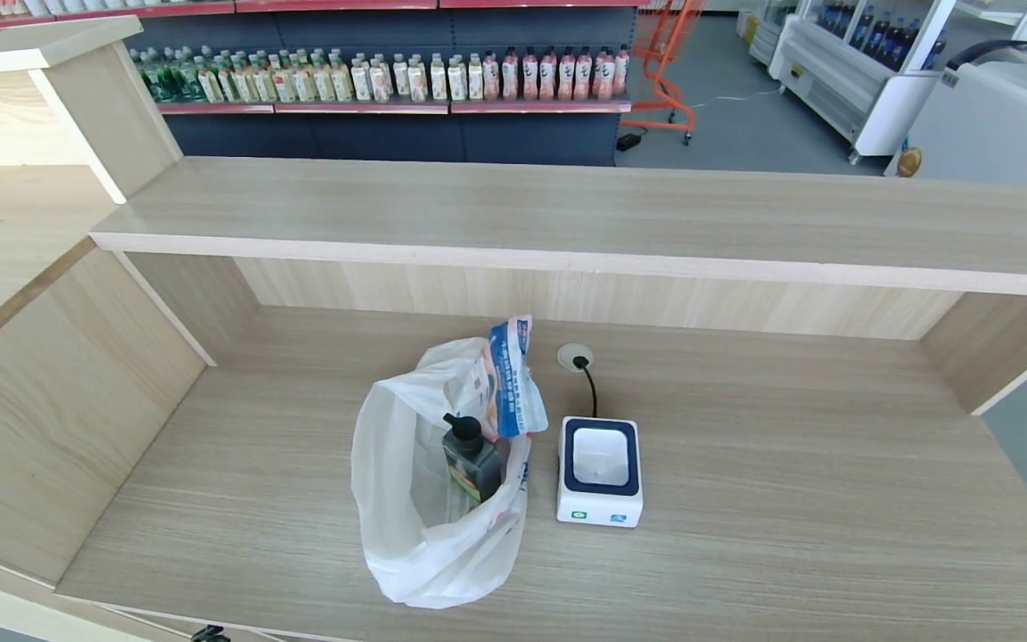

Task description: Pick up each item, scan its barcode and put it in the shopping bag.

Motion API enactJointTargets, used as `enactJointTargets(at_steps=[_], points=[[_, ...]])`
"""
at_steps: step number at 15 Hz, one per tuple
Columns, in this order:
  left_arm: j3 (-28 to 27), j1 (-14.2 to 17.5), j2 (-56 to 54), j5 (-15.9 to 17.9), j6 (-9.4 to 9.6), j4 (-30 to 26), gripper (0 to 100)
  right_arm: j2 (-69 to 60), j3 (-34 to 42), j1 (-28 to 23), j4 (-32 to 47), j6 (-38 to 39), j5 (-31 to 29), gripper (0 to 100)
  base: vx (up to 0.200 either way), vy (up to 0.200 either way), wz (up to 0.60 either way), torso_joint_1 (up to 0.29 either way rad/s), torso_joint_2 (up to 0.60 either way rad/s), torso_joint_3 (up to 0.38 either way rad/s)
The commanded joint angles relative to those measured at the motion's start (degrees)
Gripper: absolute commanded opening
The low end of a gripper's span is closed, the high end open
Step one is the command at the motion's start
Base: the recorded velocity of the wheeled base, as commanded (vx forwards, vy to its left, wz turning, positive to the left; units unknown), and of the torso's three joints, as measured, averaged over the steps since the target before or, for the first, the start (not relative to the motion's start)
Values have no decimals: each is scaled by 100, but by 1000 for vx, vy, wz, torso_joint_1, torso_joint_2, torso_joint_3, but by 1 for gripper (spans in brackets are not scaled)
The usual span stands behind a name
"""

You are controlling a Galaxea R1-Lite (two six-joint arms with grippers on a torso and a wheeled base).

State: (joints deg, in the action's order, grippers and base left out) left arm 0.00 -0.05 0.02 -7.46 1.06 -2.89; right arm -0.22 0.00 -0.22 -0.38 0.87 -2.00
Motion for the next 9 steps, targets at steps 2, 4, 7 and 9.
enactJointTargets(at_steps=[2,4,7,9], points=[[0,5,6,-1,-1,-1,100,22,0,4,3,-16,-2,0,0,0,0,0,0,0],[0,5,6,-1,-1,-1,100,22,0,4,11,-7,-2,0,0,0,0,0,0,0],[0,5,6,-1,-1,-1,100,22,0,4,3,-7,-2,0,0,0,0,0,0,0],[0,5,6,-1,-1,-1,100,22,0,4,3,-7,-2,0,0,0,0,0,0,0]])
